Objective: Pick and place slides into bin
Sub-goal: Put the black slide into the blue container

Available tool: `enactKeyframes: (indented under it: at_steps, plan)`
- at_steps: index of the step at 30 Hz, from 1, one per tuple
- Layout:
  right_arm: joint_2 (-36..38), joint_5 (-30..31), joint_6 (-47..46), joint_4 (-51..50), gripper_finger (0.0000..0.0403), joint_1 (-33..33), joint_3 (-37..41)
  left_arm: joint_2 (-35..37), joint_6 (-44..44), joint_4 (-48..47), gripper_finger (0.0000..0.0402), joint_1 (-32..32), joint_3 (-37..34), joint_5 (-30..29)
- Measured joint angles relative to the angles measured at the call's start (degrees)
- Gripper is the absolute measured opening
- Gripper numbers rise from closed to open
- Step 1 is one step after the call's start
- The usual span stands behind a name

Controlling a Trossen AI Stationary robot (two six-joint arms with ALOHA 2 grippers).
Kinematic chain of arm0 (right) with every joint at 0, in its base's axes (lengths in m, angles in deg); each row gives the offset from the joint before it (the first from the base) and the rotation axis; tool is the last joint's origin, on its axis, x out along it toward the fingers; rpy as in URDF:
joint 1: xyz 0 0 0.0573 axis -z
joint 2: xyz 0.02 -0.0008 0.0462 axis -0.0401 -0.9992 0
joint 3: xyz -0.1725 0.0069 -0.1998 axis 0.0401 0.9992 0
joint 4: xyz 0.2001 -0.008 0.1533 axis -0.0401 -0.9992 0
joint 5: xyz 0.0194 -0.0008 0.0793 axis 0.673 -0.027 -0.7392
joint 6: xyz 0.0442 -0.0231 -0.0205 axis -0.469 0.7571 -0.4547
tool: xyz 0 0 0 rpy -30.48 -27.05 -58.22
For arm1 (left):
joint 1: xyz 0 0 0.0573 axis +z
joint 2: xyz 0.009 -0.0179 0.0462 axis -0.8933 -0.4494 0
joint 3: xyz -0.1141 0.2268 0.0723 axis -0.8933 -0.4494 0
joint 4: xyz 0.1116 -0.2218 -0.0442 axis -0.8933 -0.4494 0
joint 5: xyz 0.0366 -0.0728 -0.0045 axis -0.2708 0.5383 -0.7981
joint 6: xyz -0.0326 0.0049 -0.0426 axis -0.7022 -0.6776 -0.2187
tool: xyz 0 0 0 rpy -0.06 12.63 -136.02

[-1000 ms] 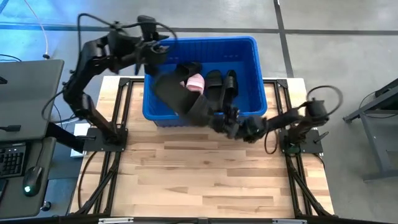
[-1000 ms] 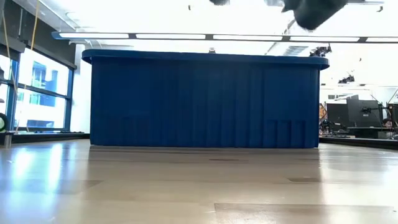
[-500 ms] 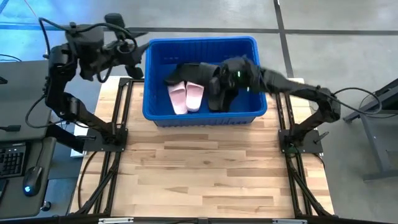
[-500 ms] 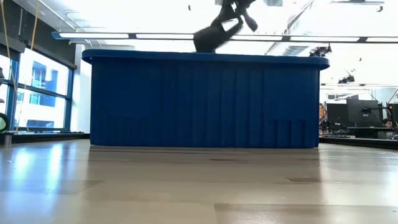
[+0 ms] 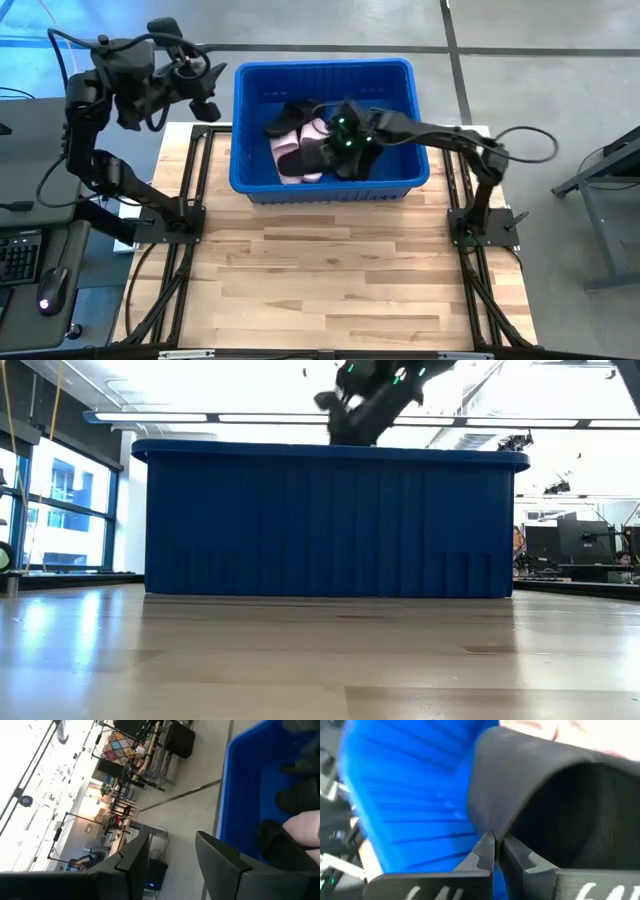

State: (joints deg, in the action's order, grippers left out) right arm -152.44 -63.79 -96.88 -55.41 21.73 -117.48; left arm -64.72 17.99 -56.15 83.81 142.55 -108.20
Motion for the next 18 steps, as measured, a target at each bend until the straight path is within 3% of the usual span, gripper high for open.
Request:
enactKeyframes:
  at_steps: [6,11,18]
  plan:
    - [-5.23,-7.84,-0.42,6.65,0.0004,-0.3,-0.02,0.0,-0.9,-2.18,0.015,0.0,0.0,0.02]
    - [-6.58,-13.04,2.52,3.83,0.0049,-0.43,0.04,0.0,-2.11,-5.43,0.015,0.0,0.0,0.02]
    - [-6.13,-11.21,4.02,1.26,0.0123,-0.43,0.04,-0.02,-4.02,-9.12,0.015,0.0,0.0,0.04]
